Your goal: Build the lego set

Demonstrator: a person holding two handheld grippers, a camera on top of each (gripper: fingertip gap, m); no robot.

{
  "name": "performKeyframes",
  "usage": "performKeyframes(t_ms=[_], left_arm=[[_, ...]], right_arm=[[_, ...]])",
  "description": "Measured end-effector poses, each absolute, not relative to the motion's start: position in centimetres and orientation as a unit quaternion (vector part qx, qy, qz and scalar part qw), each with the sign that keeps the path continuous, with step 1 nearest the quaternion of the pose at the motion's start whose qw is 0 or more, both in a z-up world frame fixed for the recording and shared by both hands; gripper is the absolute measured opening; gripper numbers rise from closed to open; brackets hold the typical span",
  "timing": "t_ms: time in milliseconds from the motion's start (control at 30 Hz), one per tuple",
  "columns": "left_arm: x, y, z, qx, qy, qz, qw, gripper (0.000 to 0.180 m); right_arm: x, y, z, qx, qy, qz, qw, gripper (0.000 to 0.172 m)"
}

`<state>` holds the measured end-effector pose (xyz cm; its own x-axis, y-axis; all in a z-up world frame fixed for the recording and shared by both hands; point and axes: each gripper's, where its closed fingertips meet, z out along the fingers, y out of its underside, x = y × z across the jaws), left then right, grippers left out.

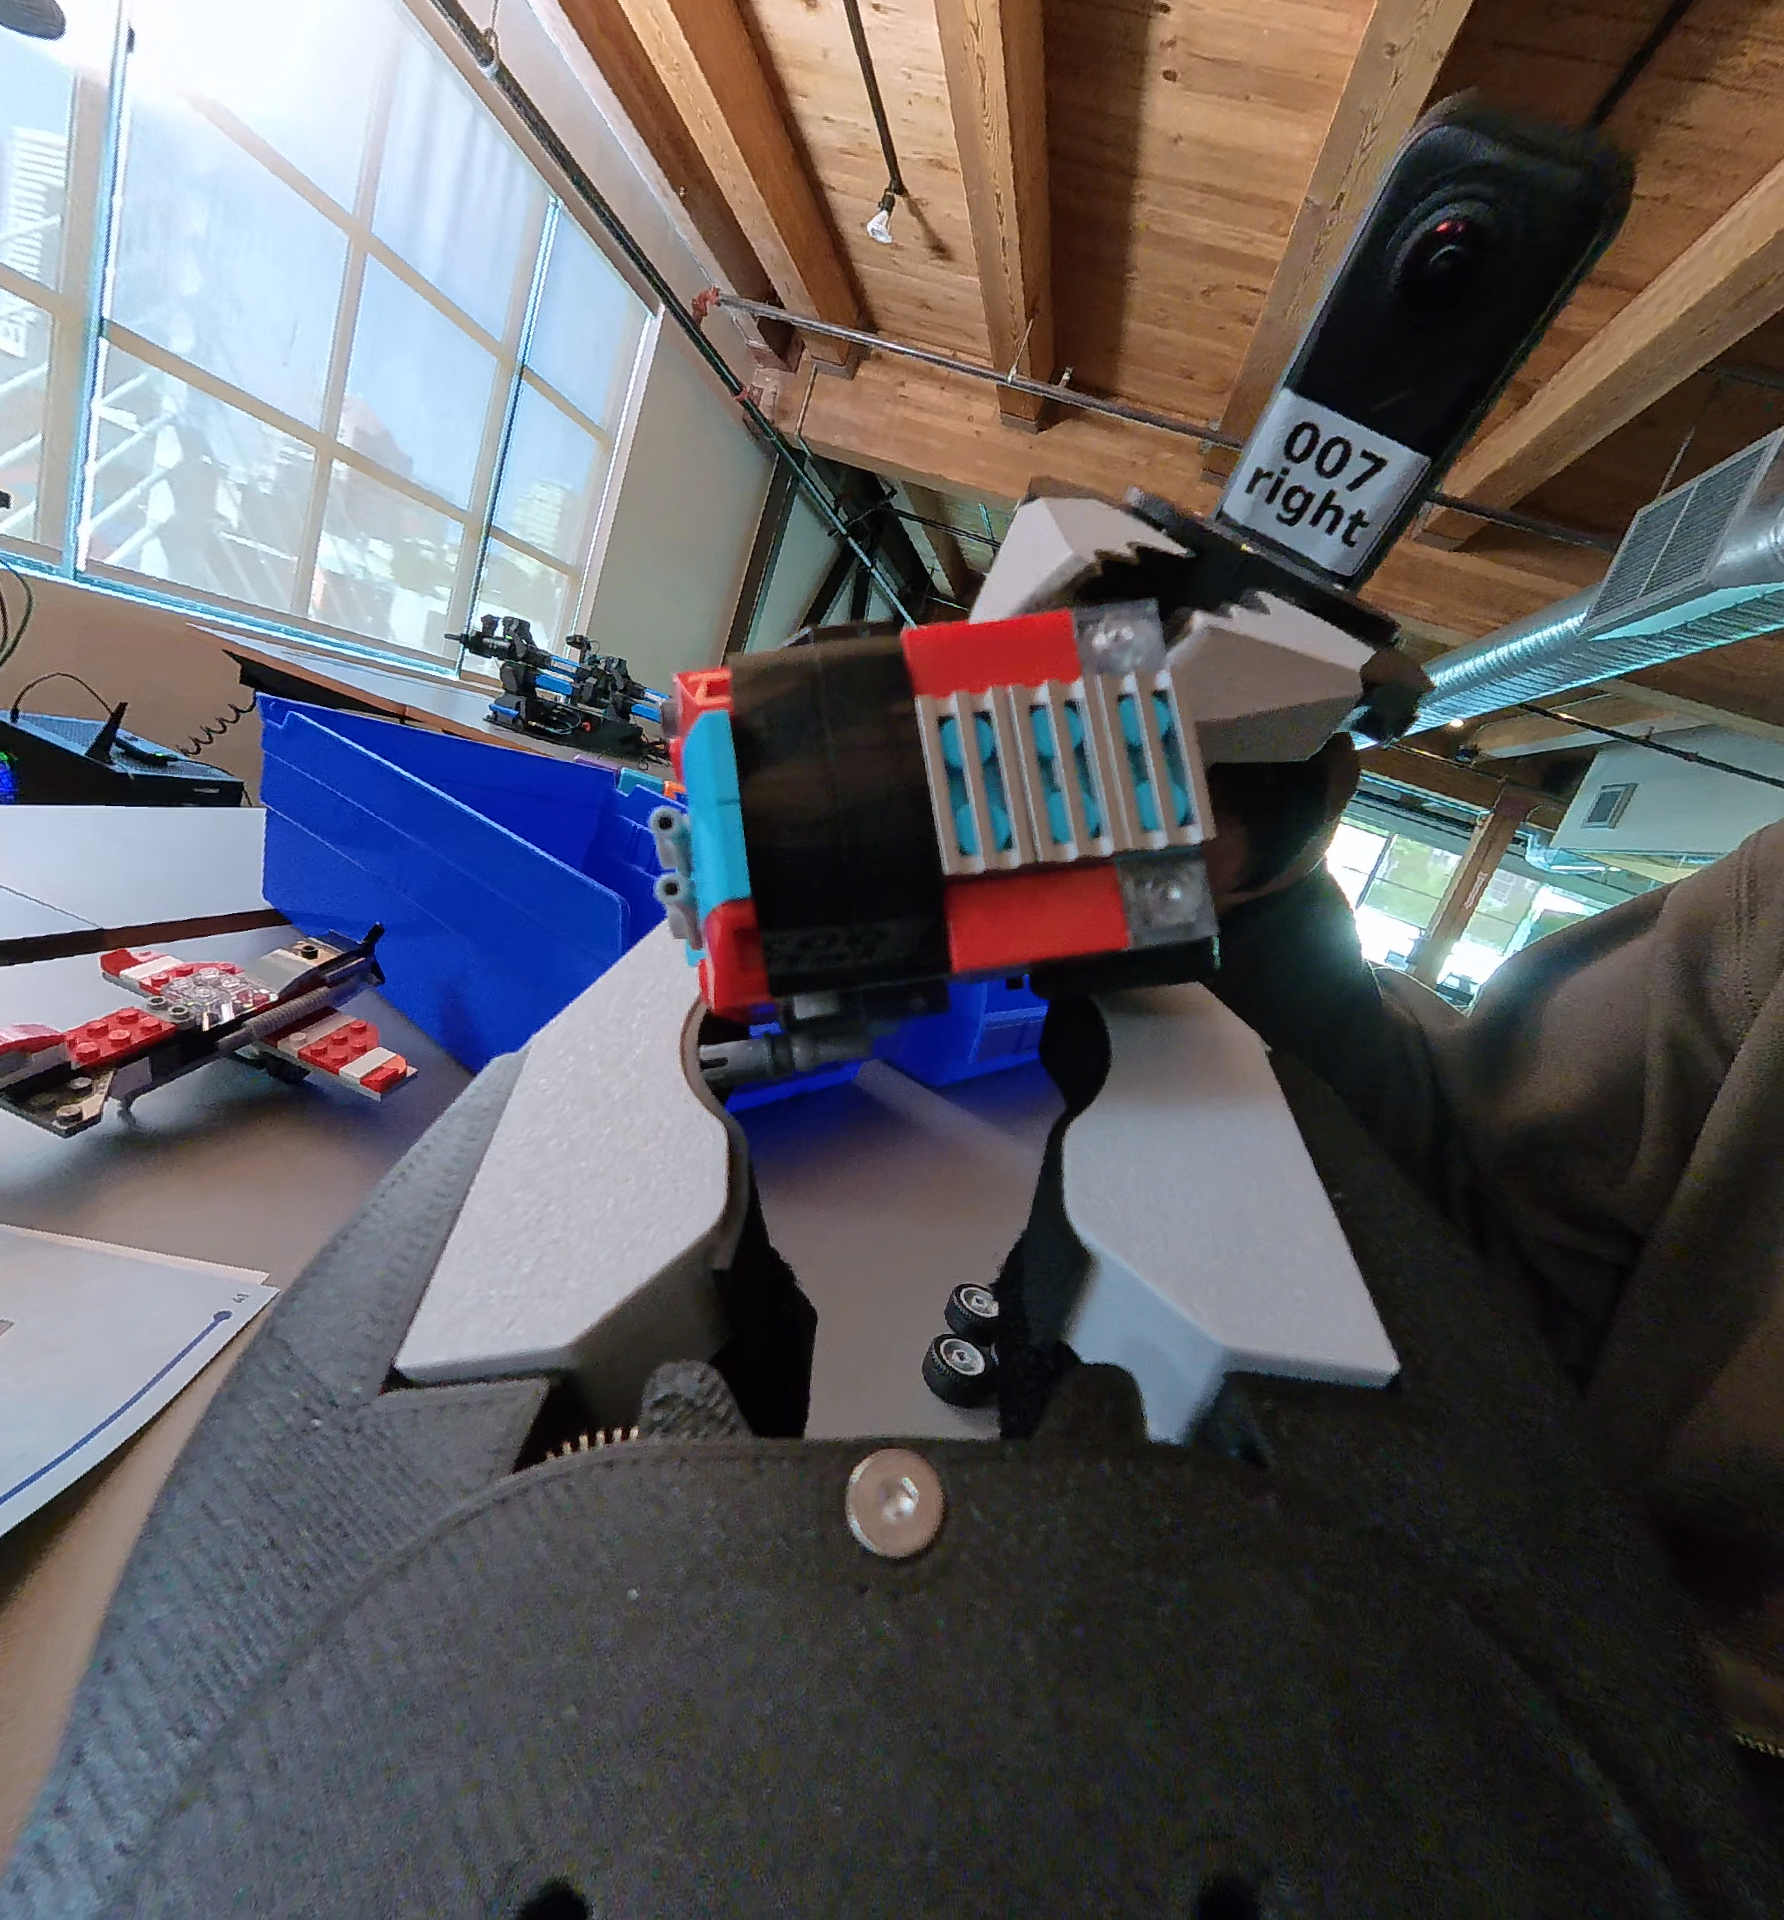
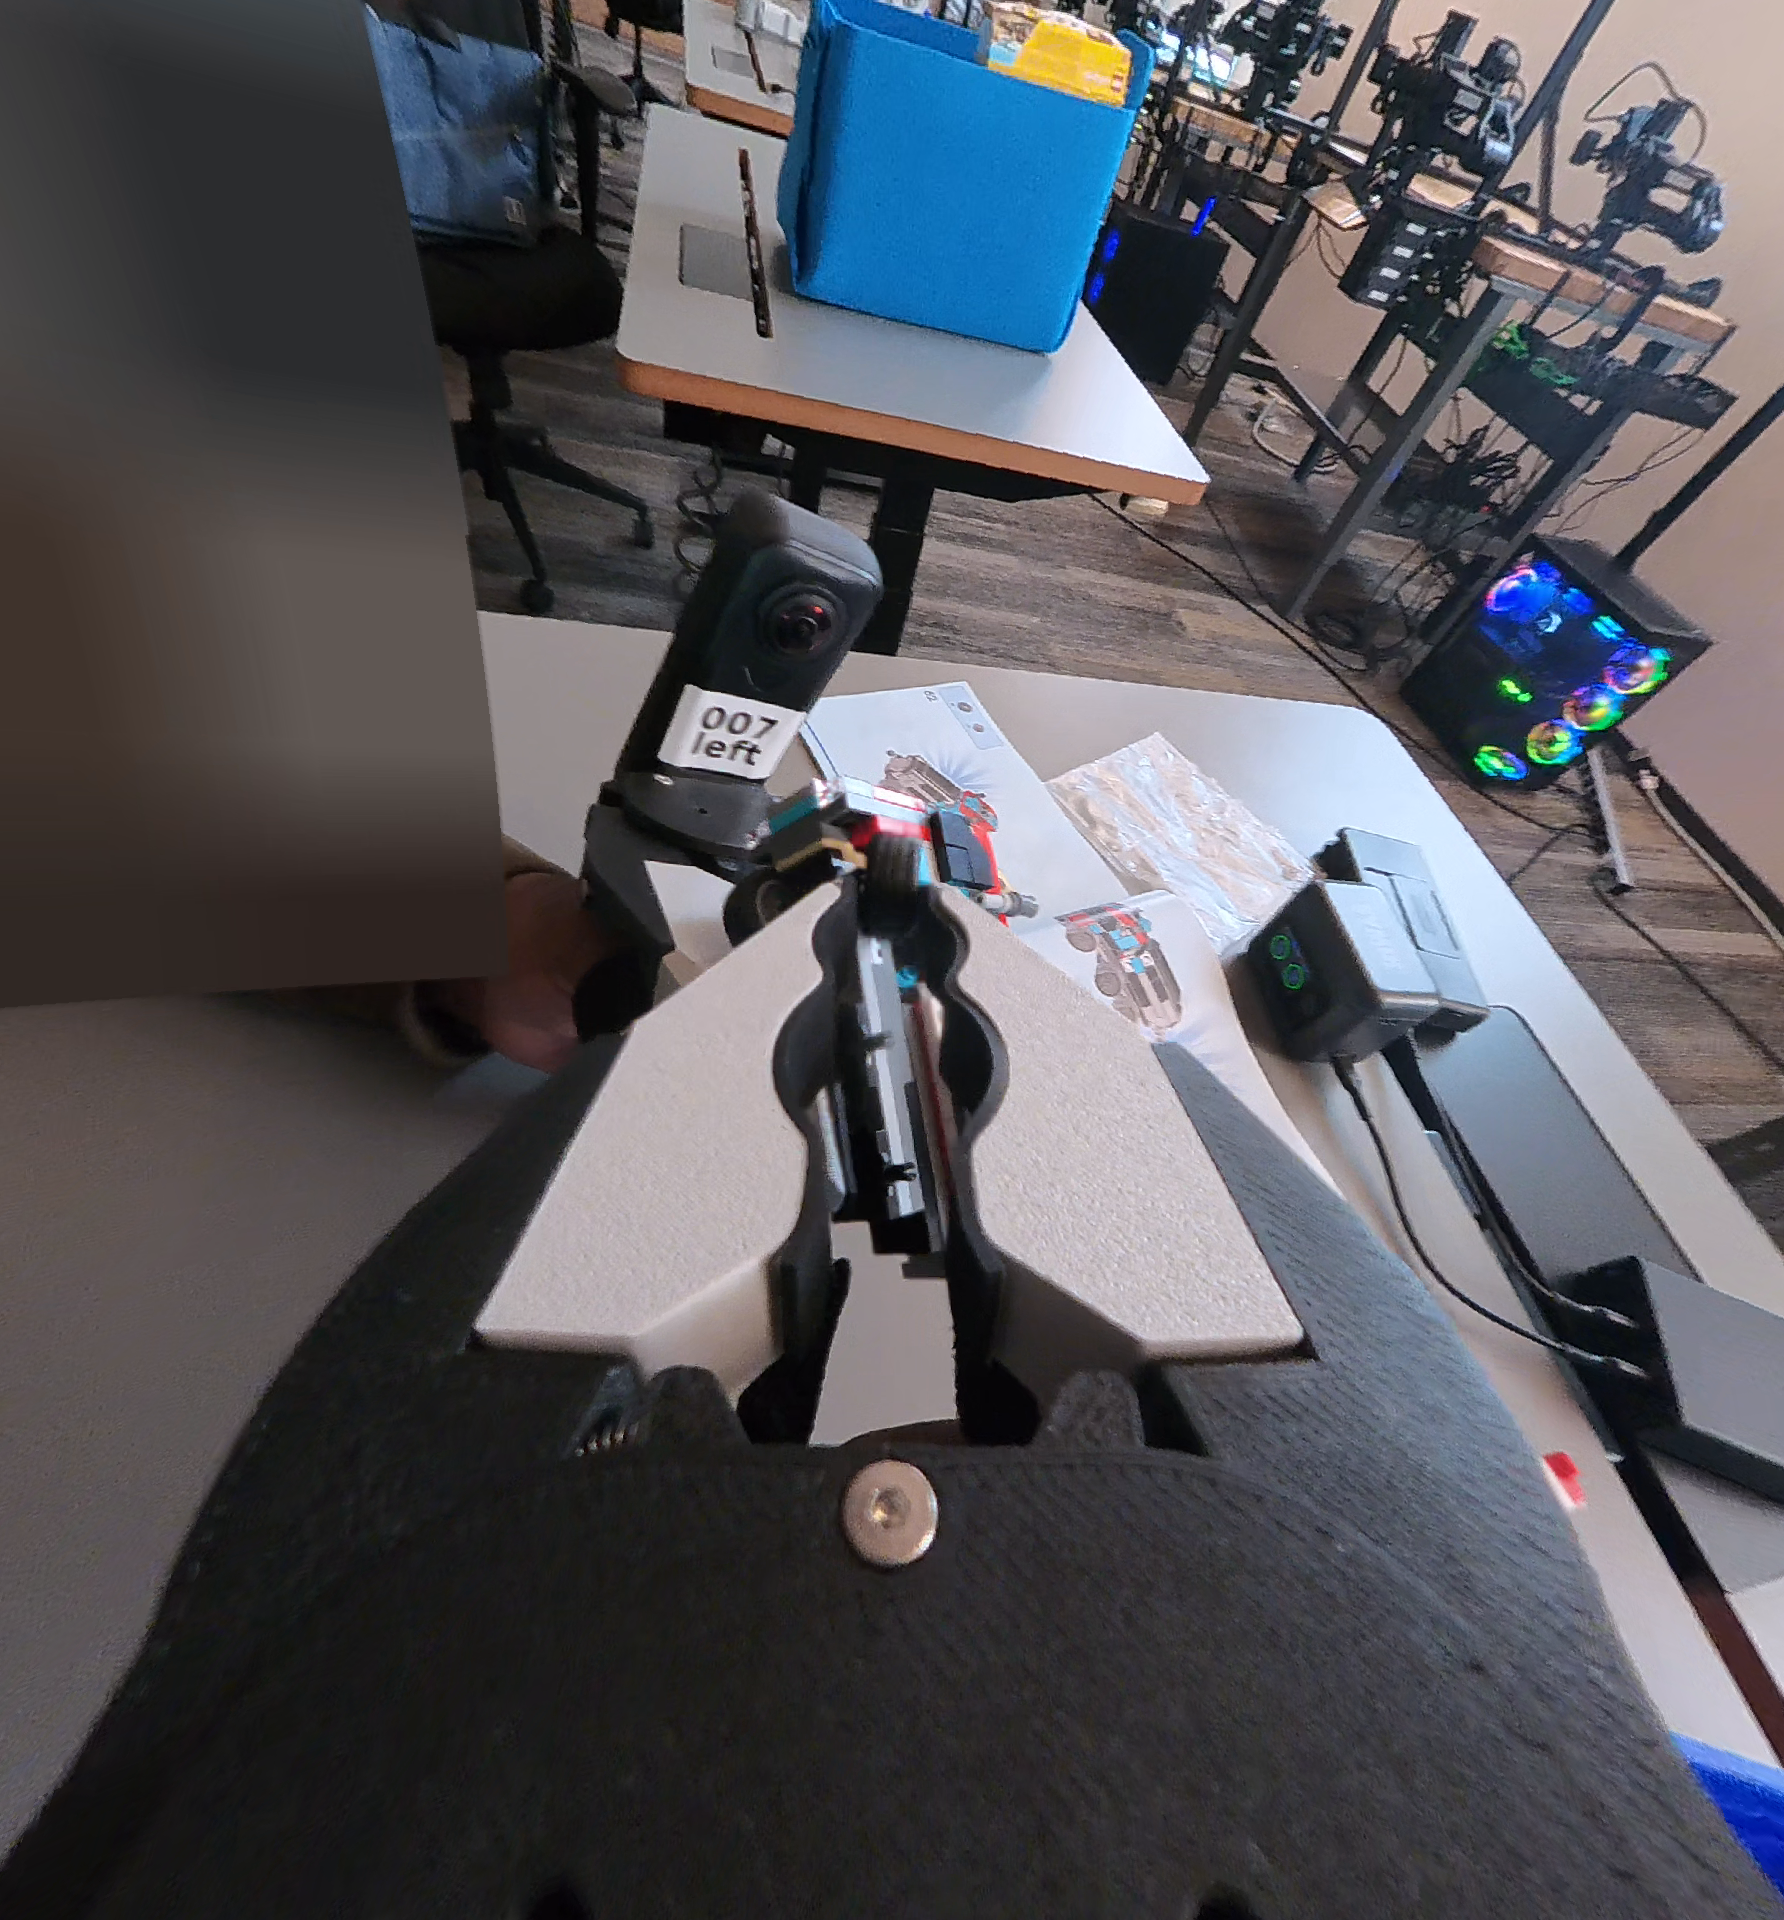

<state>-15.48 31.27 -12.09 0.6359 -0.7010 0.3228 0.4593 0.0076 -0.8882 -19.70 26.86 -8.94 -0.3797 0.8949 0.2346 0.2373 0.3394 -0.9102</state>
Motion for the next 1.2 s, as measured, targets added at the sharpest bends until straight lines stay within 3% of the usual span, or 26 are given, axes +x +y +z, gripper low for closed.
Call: performKeyframes(t_ms=[1200], left_arm=[[-16.1, 30.4, -10.7, -0.515, 0.082, -0.480, 0.705, 0.056]], right_arm=[[-19.2, 27.5, -8.2, -0.438, -0.690, 0.451, 0.358, 0.015]])
